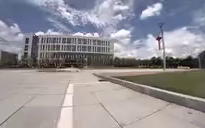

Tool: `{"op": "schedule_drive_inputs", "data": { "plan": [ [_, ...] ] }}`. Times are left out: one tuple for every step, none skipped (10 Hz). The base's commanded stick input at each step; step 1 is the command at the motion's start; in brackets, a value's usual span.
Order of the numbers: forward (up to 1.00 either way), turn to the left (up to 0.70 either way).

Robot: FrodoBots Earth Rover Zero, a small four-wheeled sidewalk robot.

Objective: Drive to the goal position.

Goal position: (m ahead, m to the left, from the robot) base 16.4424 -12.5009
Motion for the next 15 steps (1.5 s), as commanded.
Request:
{"op": "schedule_drive_inputs", "data": {
  "plan": [
    [0.7, 0.31],
    [0.7, 0.35],
    [0.7, 0.35],
    [0.7, 0.04],
    [0.7, 0.07],
    [0.7, 0.07],
    [0.7, 0.06],
    [0.7, 0.06],
    [0.7, 0.06],
    [0.7, 0.06],
    [0.7, 0.07],
    [0.7, 0.05],
    [0.7, 0.02],
    [0.7, 0.05],
    [0.7, 0.07]
  ]
}}
